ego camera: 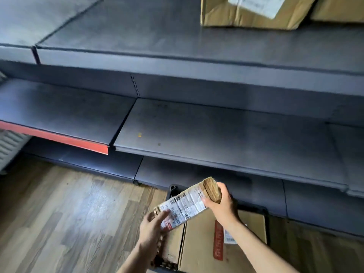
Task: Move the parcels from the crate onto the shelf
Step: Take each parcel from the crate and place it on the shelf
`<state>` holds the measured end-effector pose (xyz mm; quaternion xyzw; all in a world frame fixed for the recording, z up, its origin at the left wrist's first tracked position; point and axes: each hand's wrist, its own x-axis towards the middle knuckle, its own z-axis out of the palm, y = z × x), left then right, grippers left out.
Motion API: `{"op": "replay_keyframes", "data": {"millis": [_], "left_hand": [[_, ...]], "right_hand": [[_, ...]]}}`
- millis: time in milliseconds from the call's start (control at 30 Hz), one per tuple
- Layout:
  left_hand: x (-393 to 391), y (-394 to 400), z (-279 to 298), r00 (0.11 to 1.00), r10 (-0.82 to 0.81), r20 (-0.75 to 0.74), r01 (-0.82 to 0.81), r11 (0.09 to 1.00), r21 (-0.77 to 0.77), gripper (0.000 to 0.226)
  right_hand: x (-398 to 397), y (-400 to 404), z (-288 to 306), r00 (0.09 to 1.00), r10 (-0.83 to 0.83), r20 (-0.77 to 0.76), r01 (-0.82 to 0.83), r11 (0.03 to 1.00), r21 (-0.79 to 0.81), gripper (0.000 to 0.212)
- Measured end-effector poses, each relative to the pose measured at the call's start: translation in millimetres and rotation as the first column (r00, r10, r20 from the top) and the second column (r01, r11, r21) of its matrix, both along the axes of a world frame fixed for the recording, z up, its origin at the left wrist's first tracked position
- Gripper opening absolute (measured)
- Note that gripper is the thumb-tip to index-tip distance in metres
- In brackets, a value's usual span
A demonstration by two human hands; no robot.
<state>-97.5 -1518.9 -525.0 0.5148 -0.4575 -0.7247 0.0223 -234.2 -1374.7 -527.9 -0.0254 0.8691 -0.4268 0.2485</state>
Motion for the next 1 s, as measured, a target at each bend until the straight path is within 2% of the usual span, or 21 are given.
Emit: {"op": "replay_keyframes", "data": {"millis": [100, 233, 333, 400, 667, 800, 1000], "left_hand": [[-18.1, 10.4, 45.3, 0.997, -0.058, -0.047, 0.055, 0.997, -0.062, 0.045], [-42.3, 29.5, 111.2, 0.985, -0.139, -0.105, 0.123, 0.982, -0.146, 0.033], [-64.7, 40.1, 163.4, 0.979, -0.142, -0.145, 0.105, 0.965, -0.239, 0.018], [-80.1, 44.1, 198.0, 0.971, -0.142, -0.194, 0.083, 0.954, -0.287, 0.007], [-113.5, 49.3, 307.8, 0.898, -0.289, -0.331, 0.145, 0.906, -0.398, 0.021], [-121.8, 49.3, 348.3, 0.866, -0.300, -0.400, 0.124, 0.904, -0.409, 0.021], [-135.7, 42.3, 401.5, 0.834, -0.298, -0.465, 0.064, 0.888, -0.454, 0.036]], "right_hand": [[7.0, 23.6, 42.8, 0.991, -0.135, 0.005, 0.135, 0.990, -0.035, 0.055], [7.1, 48.7, 103.3, 0.954, -0.300, -0.007, 0.297, 0.946, -0.127, 0.057], [1.0, 62.4, 152.0, 0.934, -0.356, -0.019, 0.343, 0.913, -0.223, 0.048], [-6.0, 70.0, 183.9, 0.924, -0.378, -0.065, 0.347, 0.896, -0.276, 0.046], [-41.2, 86.7, 282.5, 0.892, -0.412, -0.189, 0.319, 0.867, -0.384, 0.056], [-53.9, 87.1, 317.4, 0.880, -0.412, -0.235, 0.290, 0.860, -0.421, 0.044], [-69.5, 83.5, 372.7, 0.844, -0.414, -0.340, 0.241, 0.860, -0.449, 0.051]]}}
